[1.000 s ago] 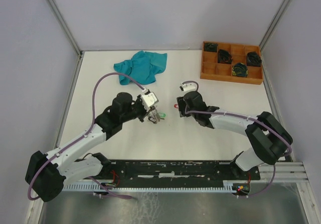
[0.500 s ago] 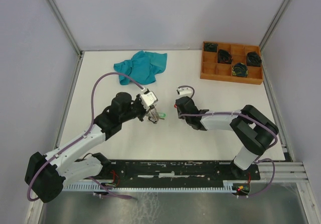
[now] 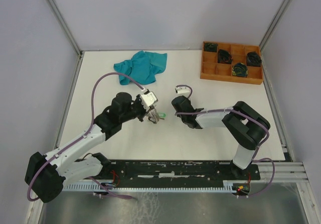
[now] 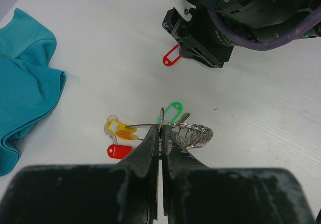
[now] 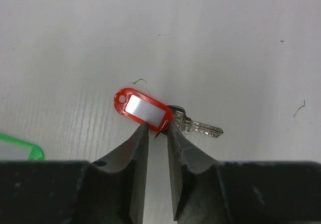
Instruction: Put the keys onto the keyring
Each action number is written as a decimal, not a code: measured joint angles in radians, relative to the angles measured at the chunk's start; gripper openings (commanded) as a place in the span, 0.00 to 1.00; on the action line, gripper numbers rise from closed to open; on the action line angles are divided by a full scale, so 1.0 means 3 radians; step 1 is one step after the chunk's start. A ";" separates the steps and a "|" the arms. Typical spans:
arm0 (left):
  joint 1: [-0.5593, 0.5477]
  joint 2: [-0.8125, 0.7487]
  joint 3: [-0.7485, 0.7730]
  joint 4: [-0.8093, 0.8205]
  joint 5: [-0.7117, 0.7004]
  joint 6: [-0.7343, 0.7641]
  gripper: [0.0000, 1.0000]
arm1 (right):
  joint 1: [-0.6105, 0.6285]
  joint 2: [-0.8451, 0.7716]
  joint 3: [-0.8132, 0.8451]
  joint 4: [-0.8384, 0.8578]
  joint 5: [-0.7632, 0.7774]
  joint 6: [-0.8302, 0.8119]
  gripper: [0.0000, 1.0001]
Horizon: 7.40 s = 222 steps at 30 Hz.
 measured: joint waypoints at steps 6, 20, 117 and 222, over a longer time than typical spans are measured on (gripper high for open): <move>0.0000 0.0000 0.0000 -0.0013 0.0000 0.0000 0.03 | 0.0000 0.0022 0.0011 -0.0003 0.0050 0.0020 0.11; 0.0000 -0.0013 0.0001 -0.0014 0.0001 0.0000 0.03 | -0.0005 -0.0474 0.0282 -0.1226 -0.0122 -0.0118 0.01; 0.0015 -0.0113 0.0019 -0.0041 0.0111 0.0000 0.03 | -0.0132 -0.0151 0.0554 -0.1676 -0.1088 -0.0374 0.13; -0.0123 0.0519 0.0454 -0.0416 0.1422 0.0793 0.03 | -0.0403 -0.1968 -0.0127 -0.0971 -0.4095 -0.2736 0.01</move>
